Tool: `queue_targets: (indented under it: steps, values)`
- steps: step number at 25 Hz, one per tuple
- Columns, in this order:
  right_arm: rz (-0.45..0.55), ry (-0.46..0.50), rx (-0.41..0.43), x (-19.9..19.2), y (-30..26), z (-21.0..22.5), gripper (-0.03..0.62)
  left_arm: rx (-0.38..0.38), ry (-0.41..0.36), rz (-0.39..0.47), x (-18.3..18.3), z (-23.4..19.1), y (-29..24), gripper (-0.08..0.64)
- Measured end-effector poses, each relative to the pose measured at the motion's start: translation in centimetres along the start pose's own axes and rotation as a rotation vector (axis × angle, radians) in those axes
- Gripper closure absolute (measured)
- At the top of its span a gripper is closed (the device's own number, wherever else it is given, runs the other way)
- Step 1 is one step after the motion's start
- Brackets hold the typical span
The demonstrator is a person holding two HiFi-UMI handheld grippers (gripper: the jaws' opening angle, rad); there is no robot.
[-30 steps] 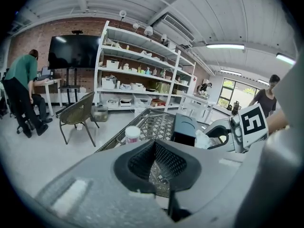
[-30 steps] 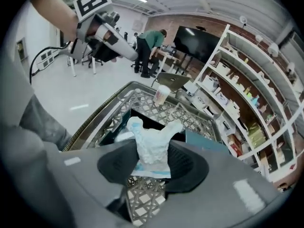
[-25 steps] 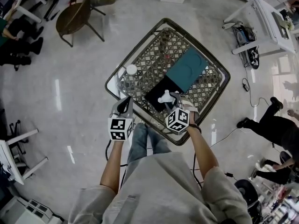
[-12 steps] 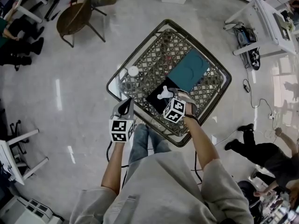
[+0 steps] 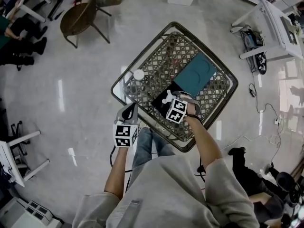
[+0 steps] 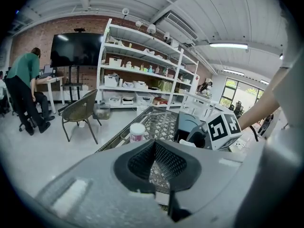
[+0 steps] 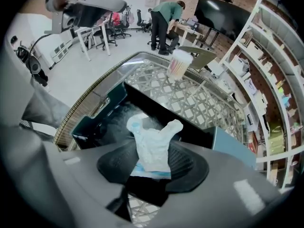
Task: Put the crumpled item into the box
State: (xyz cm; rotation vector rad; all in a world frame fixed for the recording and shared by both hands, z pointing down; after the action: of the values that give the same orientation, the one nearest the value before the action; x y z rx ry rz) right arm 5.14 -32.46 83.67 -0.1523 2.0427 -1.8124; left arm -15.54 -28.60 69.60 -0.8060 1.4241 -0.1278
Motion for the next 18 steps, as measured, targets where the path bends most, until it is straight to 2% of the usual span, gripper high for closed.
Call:
queue_targets:
  steps: [8, 9, 11, 13, 18]
  values:
    - [0.007, -0.023, 0.023, 0.5, -0.4, 0.2, 0.405, -0.003, 0.004, 0.002, 0.3, -0.3, -0.2, 0.554]
    - [0.017, -0.032, 0.028, 0.6, -0.3, 0.2, 0.392, -0.003, 0.002, 0.003, 0.3, -0.3, -0.2, 0.554]
    - [0.04, -0.044, 0.035, 0.8, -0.1, 0.2, 0.32, -0.004, 0.0, 0.003, 0.4, -0.4, -0.2, 0.554]
    - [0.067, -0.045, 0.022, 1.2, 0.3, 0.3, 0.295, -0.007, -0.004, 0.001, 0.4, -0.4, -0.2, 0.554]
    - [0.112, -0.038, 0.007, 1.7, 1.6, 0.2, 0.286, -0.017, -0.01, 0.001, 0.8, -0.2, -0.4, 0.554]
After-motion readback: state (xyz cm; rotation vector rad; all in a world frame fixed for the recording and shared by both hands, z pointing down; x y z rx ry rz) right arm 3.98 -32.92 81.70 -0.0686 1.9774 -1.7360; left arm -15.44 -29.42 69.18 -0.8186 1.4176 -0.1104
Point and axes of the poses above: the fingertips, and each gripper's own axes: y backward along the fingers, z to its right, x out of its top, the point moved 5 cm from there along y, backward along the fingers, and after that the axes turned 11 degrees about -y, right-handed, at the moved point
